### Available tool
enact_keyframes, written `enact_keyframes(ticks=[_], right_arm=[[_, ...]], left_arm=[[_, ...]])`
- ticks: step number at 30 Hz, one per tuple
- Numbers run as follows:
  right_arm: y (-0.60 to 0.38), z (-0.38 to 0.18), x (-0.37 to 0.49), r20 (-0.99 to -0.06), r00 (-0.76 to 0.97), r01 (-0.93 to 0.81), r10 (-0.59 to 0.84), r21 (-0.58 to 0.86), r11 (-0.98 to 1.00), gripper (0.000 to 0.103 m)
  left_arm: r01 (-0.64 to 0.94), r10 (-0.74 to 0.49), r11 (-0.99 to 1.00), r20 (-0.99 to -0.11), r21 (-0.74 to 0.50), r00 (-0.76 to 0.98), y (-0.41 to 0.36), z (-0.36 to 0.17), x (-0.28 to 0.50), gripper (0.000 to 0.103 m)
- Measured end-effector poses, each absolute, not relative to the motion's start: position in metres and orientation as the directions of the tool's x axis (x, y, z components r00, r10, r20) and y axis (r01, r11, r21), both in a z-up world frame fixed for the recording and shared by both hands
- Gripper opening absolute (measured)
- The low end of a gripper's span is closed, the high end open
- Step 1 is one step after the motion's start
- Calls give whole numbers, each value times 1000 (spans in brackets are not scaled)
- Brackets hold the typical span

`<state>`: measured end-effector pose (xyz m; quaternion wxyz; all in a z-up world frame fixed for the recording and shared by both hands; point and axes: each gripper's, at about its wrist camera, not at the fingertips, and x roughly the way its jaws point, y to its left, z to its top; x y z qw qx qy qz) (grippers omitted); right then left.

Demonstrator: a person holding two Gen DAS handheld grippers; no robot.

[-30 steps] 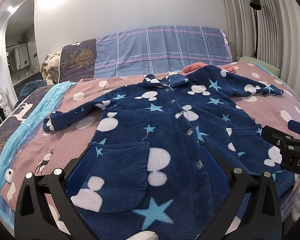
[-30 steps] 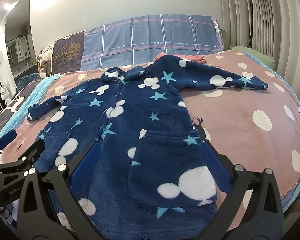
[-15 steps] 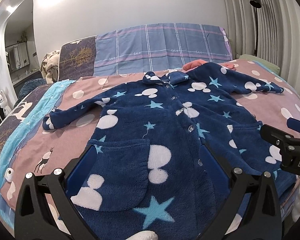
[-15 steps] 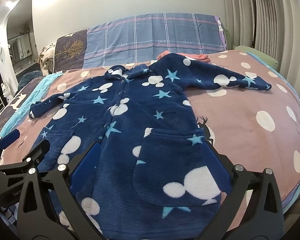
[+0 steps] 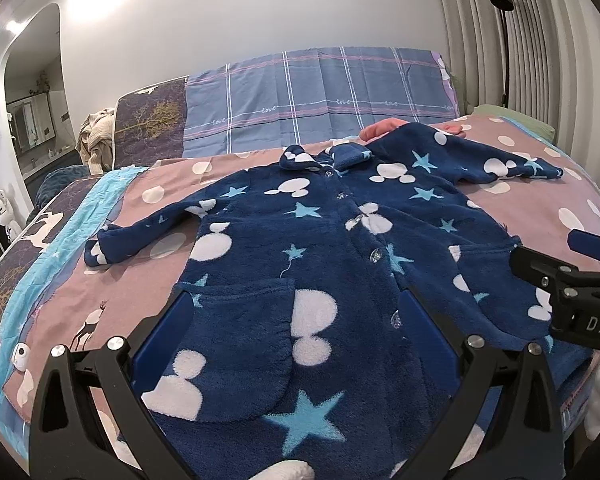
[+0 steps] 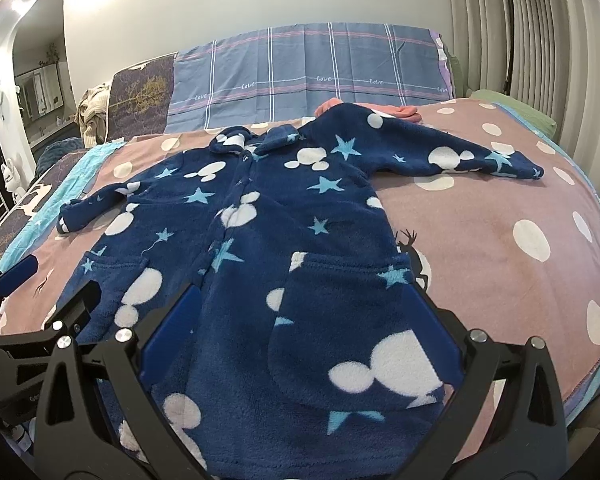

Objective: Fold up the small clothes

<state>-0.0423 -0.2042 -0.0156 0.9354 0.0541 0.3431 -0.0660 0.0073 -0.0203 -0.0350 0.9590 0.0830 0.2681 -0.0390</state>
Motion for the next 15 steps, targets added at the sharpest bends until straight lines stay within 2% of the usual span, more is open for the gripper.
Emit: enact_keyframes(ticks=[15], right_arm=[[-201, -22, -43, -663, 744, 155, -82, 53, 987, 101]], left_arm=[[121, -29, 983, -534, 138, 845, -19, -42, 6, 102]])
